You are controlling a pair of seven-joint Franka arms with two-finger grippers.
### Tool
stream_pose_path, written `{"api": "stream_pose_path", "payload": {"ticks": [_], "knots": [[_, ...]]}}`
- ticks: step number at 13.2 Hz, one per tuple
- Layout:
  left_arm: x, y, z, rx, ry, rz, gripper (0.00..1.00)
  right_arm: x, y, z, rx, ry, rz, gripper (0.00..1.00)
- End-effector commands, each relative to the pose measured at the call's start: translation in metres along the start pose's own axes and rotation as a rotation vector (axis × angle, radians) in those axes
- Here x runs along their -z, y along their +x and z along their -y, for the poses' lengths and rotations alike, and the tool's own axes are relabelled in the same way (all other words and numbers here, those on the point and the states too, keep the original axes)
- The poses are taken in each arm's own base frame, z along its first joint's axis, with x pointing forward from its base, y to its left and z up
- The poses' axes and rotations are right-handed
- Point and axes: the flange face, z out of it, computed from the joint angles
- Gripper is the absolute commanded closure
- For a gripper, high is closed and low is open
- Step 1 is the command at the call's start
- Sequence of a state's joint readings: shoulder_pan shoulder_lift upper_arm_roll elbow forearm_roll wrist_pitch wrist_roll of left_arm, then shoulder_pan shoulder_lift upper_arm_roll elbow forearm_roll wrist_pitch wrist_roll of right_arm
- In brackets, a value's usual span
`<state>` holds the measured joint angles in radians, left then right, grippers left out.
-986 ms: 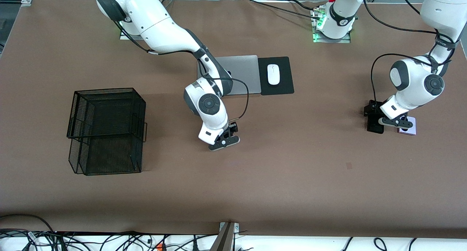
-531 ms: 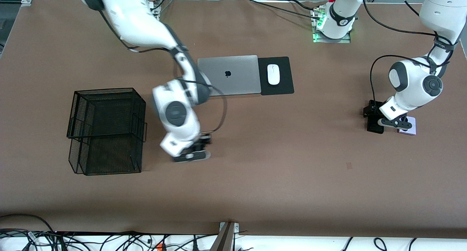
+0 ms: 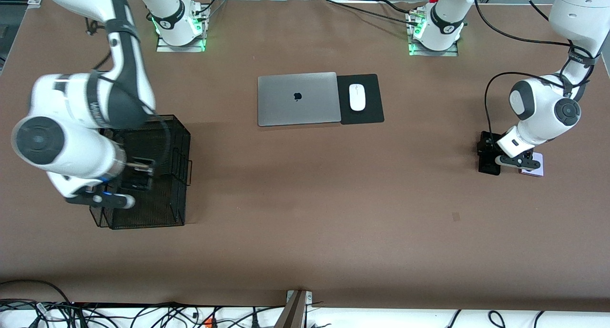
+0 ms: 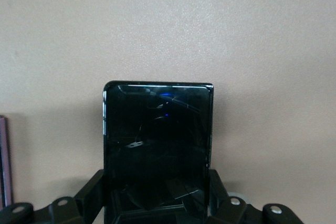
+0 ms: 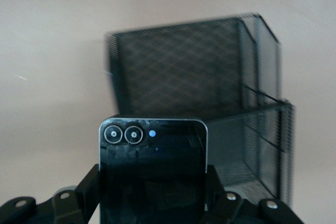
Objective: Place phones with both arms
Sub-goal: 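Carry the flip phone with the right gripper into the mesh basket, then release the flip phone in the basket while the left gripper carries the bar phone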
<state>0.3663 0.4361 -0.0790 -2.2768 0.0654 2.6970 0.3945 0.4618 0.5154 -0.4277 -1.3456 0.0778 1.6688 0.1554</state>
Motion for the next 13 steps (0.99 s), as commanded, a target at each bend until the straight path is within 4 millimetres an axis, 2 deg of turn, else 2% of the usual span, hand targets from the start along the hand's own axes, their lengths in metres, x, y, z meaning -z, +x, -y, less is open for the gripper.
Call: {"api": "stream_pose_path", "payload": {"ticks": [1,2,4,6,7,8,9,12,13], "knots": [[-0.015,0.006,0.001,0.006,-0.009,0.0,0.74,-0.023,-0.04,-0.053,-0.003,0.047,0.077,1.0],[-0.014,0.006,0.001,0.006,-0.009,0.0,0.75,-0.034,-0.045,-0.068,-0.024,0.054,0.083,1.0],[-0.009,0.011,0.003,0.011,-0.005,-0.008,0.81,-0.062,-0.057,-0.086,-0.025,0.071,0.09,1.0],[-0.002,0.017,0.005,0.018,0.001,-0.019,0.81,-0.094,-0.067,-0.101,0.046,0.086,0.078,1.0],[0.005,0.02,0.007,0.018,0.004,-0.021,0.81,-0.106,-0.069,-0.102,0.052,0.086,0.07,1.0],[0.016,0.03,0.01,0.027,0.001,-0.009,0.82,-0.112,-0.068,-0.102,0.051,0.083,0.058,1.0],[0.031,0.044,0.005,0.037,-0.01,0.019,0.83,-0.116,-0.067,-0.102,0.054,0.078,0.056,1.0],[0.06,0.062,0.004,0.058,-0.016,0.049,0.87,-0.122,-0.06,-0.103,0.064,0.068,0.024,1.0],[0.064,0.072,-0.008,0.067,-0.018,0.054,0.88,-0.125,-0.058,-0.103,0.064,0.063,0.02,1.0]]}}
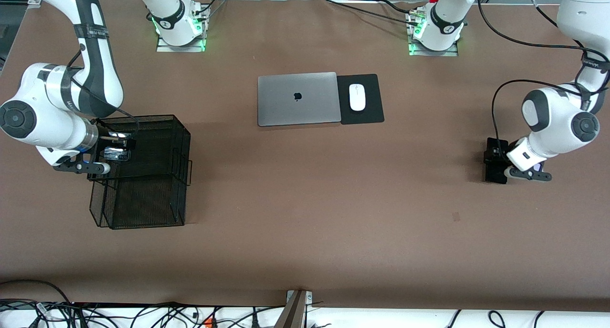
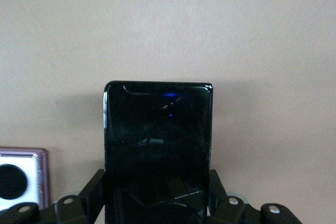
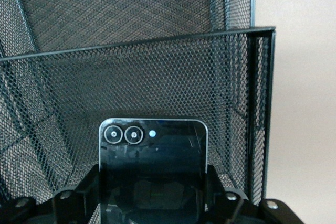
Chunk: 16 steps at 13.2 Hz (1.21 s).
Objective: Place phones with both arms
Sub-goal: 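Release the flip phone in the basket while the left gripper carries the bar phone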
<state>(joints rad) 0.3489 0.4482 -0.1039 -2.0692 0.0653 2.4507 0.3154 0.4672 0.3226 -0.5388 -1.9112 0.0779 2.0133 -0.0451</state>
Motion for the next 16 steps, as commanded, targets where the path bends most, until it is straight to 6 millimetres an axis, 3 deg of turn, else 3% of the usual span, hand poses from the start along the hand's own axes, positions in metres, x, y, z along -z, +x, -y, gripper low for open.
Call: {"api": "stream_pose_path", "payload": {"ticks": [1,3,5,6,9,11,14,16], "knots": [[0.024,0.022,-0.024,0.039,0.001,0.005,0.88,-0.001,0.0,-0.003,0.023,0.005,-0.025,1.0],[0.031,0.044,-0.057,0.068,0.008,-0.004,0.89,-0.007,0.005,-0.02,0.035,0.005,-0.037,1.0],[0.028,0.064,-0.102,0.108,0.01,-0.012,0.89,-0.011,0.006,-0.022,0.036,0.002,-0.035,1.0],[0.027,0.073,-0.129,0.123,0.011,-0.017,0.89,-0.013,0.006,-0.023,0.036,0.001,-0.034,0.9],[0.024,0.097,-0.212,0.177,0.012,-0.029,0.9,-0.013,0.007,-0.022,0.032,0.006,-0.042,0.38],[0.024,0.104,-0.281,0.22,0.018,-0.017,0.9,-0.012,0.008,-0.022,0.03,0.007,-0.042,0.0],[0.024,0.122,-0.396,0.275,0.046,0.024,0.9,-0.009,0.009,-0.02,0.035,0.006,-0.044,0.0],[0.029,0.125,-0.444,0.296,0.048,0.02,0.92,0.003,0.013,-0.017,0.041,0.006,-0.065,0.0]]}}
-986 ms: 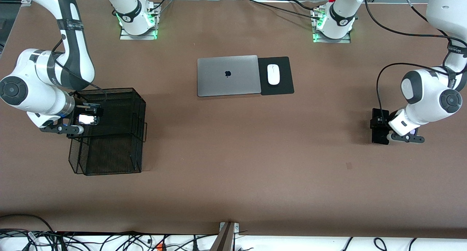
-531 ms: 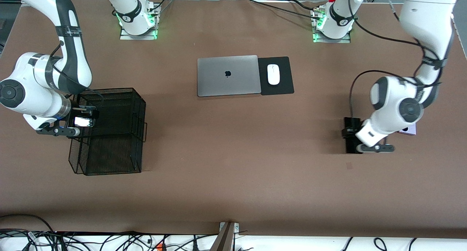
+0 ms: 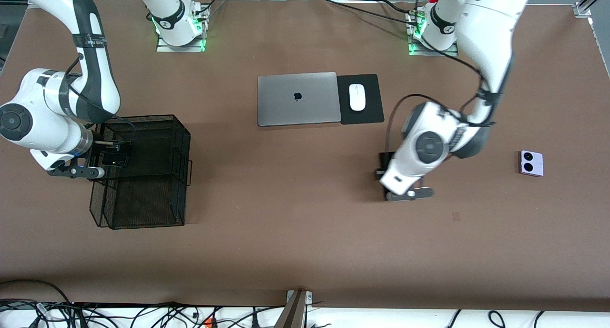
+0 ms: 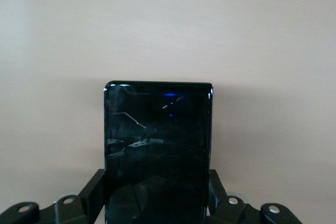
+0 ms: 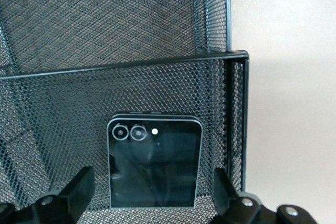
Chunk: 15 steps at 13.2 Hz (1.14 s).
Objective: Place phones with both arms
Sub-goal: 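Release the flip phone in the basket while the left gripper carries the bar phone, then lower the black bar phone beside the laptop and open the left gripper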
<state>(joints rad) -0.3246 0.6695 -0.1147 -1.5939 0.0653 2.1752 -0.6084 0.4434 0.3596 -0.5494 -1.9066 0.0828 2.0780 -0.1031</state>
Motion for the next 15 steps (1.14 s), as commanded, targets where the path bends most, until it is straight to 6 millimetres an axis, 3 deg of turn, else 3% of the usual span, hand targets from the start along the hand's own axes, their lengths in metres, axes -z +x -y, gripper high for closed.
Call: {"api": "stream_pose_path", "payload": {"ticks": [1,4,5,9,12,15], "knots": [[0.008,0.001,-0.049,0.026,0.005,-0.009,0.93,0.026,0.008,0.002,0.023,0.02,-0.052,0.0],[0.005,-0.018,-0.096,-0.018,-0.011,-0.026,0.93,0.075,0.021,0.006,0.035,0.02,-0.069,0.0],[0.006,-0.027,-0.121,-0.048,-0.026,-0.042,0.93,0.09,0.027,0.009,0.038,0.016,-0.078,0.0],[-0.011,-0.059,-0.208,-0.128,-0.073,-0.092,0.93,0.113,0.035,0.026,0.008,0.135,-0.065,0.0],[-0.019,-0.078,-0.246,-0.137,-0.136,-0.141,0.95,0.129,0.046,0.038,0.001,0.145,-0.009,0.0],[-0.024,-0.077,-0.263,-0.065,-0.271,-0.234,0.96,0.134,0.047,0.036,-0.048,0.274,0.008,0.0]]}}
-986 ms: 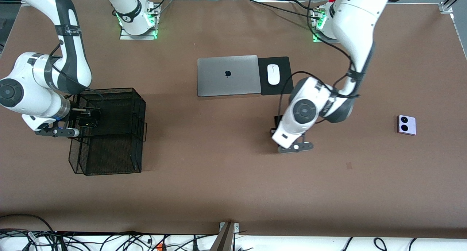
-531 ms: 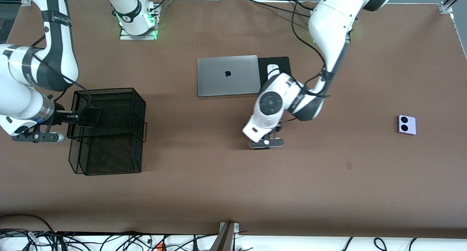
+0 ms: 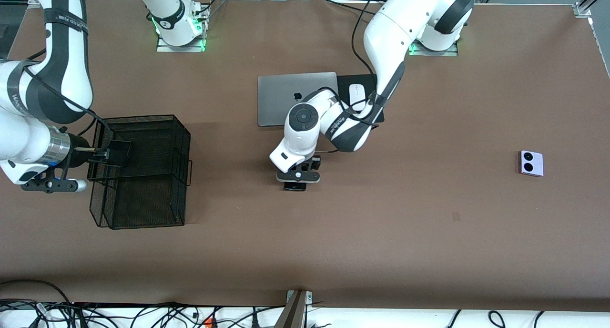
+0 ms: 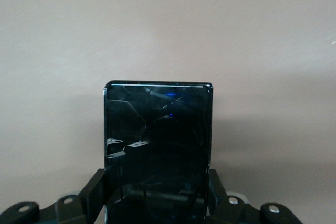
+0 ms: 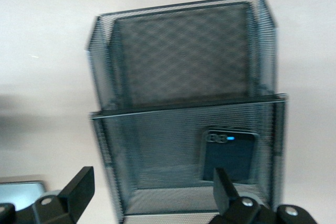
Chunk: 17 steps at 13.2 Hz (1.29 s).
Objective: Place phones with both arms
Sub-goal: 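Lower the black bar phone beside the laptop and open the left gripper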
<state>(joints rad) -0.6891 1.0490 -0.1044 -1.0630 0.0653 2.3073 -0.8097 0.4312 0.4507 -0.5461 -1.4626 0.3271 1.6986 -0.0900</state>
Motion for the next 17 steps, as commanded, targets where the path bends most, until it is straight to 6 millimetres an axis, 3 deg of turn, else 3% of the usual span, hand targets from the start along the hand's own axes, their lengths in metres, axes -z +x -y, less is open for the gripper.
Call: {"api": "stream_pose_path", "payload": {"ticks": [1,7,8,9,10,11,12,17], "knots": [[-0.003,0.009,-0.01,0.06,-0.076,-0.069,0.96,0.007,0.006,-0.004,-0.033,0.073,0.005,0.0],[-0.025,0.021,-0.011,0.128,-0.164,-0.157,0.94,0.001,0.009,0.008,-0.063,0.095,0.002,0.0],[-0.025,0.021,-0.011,0.127,-0.162,-0.159,0.85,0.001,0.009,0.009,-0.062,0.094,0.003,0.0],[-0.027,0.02,-0.011,0.128,-0.161,-0.157,0.65,0.001,0.008,0.01,-0.06,0.094,0.003,0.0],[-0.031,0.018,-0.011,0.148,-0.162,-0.152,0.27,0.001,0.008,0.01,-0.059,0.094,0.003,0.0],[-0.03,0.019,-0.011,0.189,-0.165,-0.151,0.07,0.001,0.008,0.01,-0.056,0.094,0.003,0.0],[-0.03,0.019,-0.01,0.197,-0.165,-0.151,0.0,0.001,0.009,0.01,-0.054,0.094,0.001,0.0],[-0.011,0.023,-0.008,0.221,-0.101,-0.098,0.0,-0.001,0.01,0.02,-0.04,0.088,-0.005,0.0]]}}
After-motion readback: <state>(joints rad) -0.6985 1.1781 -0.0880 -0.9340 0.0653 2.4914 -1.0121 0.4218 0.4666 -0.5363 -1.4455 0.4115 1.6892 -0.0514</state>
